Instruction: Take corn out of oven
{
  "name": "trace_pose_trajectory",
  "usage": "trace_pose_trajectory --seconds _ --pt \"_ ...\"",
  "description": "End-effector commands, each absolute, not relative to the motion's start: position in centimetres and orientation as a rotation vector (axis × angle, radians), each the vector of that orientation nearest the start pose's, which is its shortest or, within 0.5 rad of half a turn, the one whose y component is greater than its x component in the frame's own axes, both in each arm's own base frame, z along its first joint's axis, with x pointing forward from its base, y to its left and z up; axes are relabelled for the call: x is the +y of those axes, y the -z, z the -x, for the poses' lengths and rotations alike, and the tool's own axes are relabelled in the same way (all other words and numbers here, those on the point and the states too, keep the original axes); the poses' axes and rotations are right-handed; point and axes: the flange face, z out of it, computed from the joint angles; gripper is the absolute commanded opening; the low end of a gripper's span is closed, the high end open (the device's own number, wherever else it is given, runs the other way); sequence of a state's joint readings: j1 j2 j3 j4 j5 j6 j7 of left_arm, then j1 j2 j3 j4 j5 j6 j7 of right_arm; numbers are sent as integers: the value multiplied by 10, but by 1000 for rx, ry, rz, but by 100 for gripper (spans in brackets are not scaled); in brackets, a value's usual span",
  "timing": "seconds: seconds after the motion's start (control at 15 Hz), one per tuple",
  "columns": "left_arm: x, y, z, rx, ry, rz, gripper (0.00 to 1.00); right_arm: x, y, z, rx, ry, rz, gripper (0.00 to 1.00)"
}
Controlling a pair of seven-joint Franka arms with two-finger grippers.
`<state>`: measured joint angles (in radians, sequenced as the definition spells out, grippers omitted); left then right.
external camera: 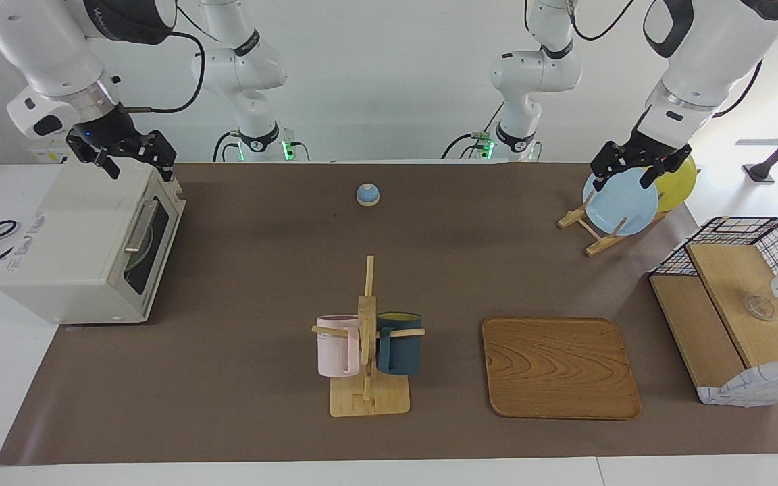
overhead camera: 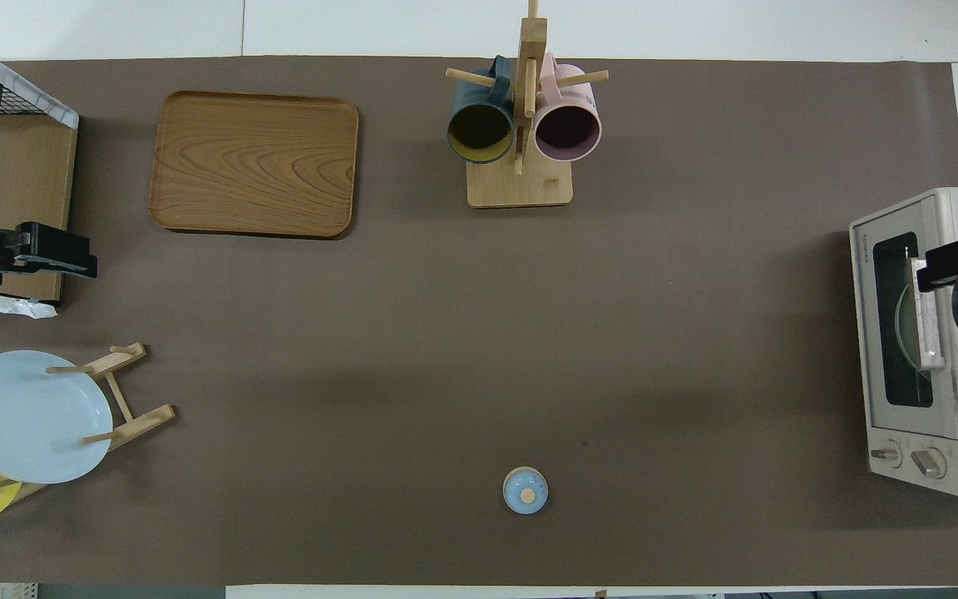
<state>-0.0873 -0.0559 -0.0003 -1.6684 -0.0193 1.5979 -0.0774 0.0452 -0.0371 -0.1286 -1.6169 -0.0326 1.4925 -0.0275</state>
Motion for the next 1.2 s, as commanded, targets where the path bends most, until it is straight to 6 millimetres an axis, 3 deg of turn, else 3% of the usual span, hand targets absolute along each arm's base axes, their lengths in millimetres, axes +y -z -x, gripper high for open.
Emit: trace_pose_trajectory --seconds 0.0,0.4,0.6,0.67,0.73,0.8,1.13 --pt "-45 -615 -529 17 -21 3136 100 -50 -614 -528 49 -130 3167 100" --pt "-45 -616 -529 17 -19 3136 100 -49 -611 -530 66 -127 3165 100" --pt "-46 -615 -529 19 -21 3136 100 -60 -604 -527 94 -145 3163 100" --pt "-46 -615 -529 19 -21 3136 100 -70 -605 -527 120 -129 3164 64" --pt "-45 -616 -529 19 -19 3136 100 -75 -603 -527 134 -122 3164 20" --pt "-46 -615 -529 19 -21 3136 100 -89 -595 -526 154 -115 3162 0" --pt "-46 -615 -529 19 -21 3136 100 -96 -525 -516 117 6 3225 0"
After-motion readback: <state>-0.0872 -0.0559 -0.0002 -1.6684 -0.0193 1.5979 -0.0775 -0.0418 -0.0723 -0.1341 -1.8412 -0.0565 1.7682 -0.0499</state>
